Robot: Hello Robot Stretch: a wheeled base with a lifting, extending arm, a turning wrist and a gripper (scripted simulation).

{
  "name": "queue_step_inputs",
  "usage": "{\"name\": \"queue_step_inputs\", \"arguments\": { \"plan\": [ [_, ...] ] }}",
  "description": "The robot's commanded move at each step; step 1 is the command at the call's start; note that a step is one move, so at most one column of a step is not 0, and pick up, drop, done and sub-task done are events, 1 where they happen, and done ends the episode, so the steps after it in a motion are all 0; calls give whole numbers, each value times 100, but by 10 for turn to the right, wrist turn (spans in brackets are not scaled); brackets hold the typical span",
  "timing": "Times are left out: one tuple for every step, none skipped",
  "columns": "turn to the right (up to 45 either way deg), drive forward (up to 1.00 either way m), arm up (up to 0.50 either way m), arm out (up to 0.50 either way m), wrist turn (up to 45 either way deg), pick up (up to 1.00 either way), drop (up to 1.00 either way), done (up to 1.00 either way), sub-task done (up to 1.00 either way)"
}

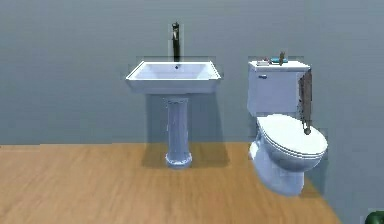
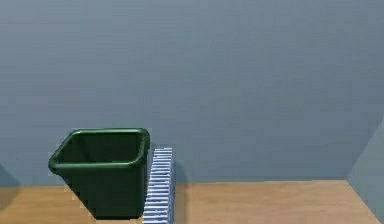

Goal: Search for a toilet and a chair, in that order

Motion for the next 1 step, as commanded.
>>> {"name": "queue_step_inputs", "arguments": {
  "plan": [
    [0, 30, 0, 0, 0, 0, 0, 0, 0]
  ]
}}
